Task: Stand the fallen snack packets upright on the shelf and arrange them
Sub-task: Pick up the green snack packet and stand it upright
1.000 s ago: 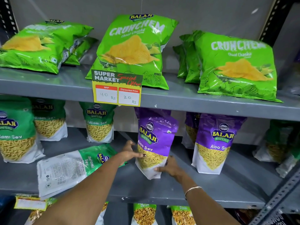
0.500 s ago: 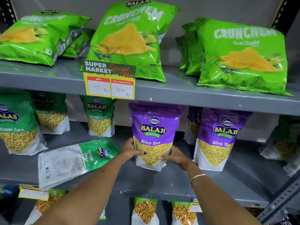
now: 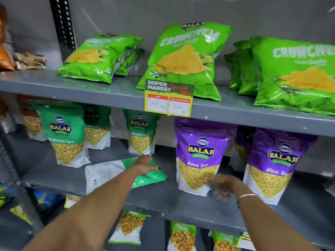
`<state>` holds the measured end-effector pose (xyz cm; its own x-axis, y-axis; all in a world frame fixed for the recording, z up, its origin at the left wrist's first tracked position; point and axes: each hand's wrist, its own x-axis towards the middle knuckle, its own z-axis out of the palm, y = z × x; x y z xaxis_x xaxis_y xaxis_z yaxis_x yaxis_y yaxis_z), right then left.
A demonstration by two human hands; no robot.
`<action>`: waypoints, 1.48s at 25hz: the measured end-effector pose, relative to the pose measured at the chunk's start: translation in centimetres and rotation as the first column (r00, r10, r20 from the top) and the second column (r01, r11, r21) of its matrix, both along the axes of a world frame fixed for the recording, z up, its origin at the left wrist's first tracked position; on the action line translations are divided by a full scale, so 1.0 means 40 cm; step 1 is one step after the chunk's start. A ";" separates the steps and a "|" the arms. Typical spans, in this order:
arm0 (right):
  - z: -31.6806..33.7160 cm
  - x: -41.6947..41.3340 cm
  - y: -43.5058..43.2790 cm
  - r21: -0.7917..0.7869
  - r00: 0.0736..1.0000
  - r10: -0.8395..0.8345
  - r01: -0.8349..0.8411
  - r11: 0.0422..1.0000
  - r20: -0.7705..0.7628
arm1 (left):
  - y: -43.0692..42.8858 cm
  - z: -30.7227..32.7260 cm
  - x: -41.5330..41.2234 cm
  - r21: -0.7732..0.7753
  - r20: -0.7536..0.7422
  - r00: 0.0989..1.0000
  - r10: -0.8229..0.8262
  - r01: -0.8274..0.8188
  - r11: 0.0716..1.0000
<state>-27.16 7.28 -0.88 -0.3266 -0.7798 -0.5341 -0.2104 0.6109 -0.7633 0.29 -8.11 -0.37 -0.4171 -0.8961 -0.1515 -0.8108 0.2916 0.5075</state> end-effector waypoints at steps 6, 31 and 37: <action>-0.020 0.257 -0.079 0.096 0.965 -0.110 0.089 0.991 0.239 | -0.220 -0.042 0.376 0.176 -0.070 0.990 0.120 -0.106 0.979; 0.156 0.596 -0.404 -0.666 0.905 -0.323 0.422 0.615 0.275 | -0.247 -0.043 0.374 0.093 -0.406 0.914 0.019 0.021 0.995; 0.097 0.578 -0.400 -0.716 0.930 -0.328 0.342 0.609 0.165 | -0.229 -0.094 0.364 0.110 -0.517 0.849 0.110 -0.061 0.992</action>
